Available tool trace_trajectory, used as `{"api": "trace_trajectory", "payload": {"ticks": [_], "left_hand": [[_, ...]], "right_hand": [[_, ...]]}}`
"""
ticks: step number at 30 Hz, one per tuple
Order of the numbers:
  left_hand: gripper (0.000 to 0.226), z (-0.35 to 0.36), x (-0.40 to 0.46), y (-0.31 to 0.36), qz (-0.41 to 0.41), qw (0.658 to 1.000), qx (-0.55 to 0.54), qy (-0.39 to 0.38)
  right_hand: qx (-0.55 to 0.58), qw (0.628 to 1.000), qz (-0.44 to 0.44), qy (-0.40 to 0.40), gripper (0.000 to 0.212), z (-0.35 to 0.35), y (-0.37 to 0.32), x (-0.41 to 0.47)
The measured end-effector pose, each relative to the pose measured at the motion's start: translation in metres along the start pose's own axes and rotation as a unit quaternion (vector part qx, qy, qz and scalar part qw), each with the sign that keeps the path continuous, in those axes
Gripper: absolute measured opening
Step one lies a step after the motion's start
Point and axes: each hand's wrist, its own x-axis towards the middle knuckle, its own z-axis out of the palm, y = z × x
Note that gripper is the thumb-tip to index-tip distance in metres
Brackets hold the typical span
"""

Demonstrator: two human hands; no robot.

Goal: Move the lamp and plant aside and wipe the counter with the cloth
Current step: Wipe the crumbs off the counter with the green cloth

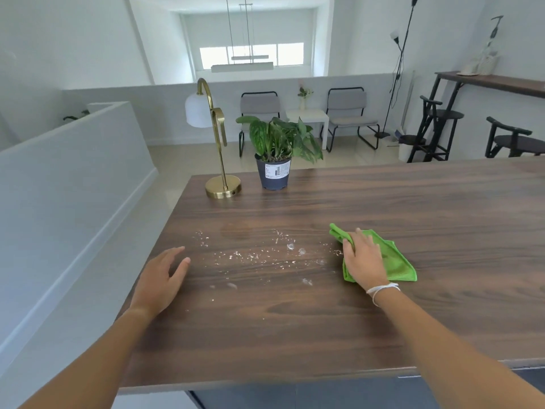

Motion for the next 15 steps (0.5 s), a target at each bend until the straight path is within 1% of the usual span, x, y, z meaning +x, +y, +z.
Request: {"api": "trace_trajectory", "payload": {"ticks": [2,4,6,8,11,15], "left_hand": [[0.042,0.002,0.009,-0.01,-0.001,1.0,0.002,-0.017],[0.043,0.007,0.015,-0.015,0.008,0.999,0.015,-0.034],[0.044,0.012,0.016,-0.018,0.01,0.999,0.021,-0.041],[0.046,0.012,0.018,-0.022,0.006,0.999,0.018,-0.041],[0.048,0.01,0.021,-0.029,0.003,0.999,0.018,-0.04],[0.047,0.011,0.02,-0.029,-0.003,0.999,0.008,-0.04]], "right_hand": [[-0.049,0.998,0.022,0.016,0.042,0.004,0.0,0.008],[-0.083,0.995,0.054,0.022,0.049,0.008,-0.002,0.016],[-0.109,0.991,0.075,0.006,0.054,0.013,-0.006,0.023],[-0.111,0.991,0.076,-0.008,0.052,0.019,-0.016,0.027],[-0.104,0.994,0.02,-0.027,0.045,0.035,-0.043,0.027],[-0.058,0.988,-0.096,-0.101,0.043,0.06,-0.081,0.011]]}}
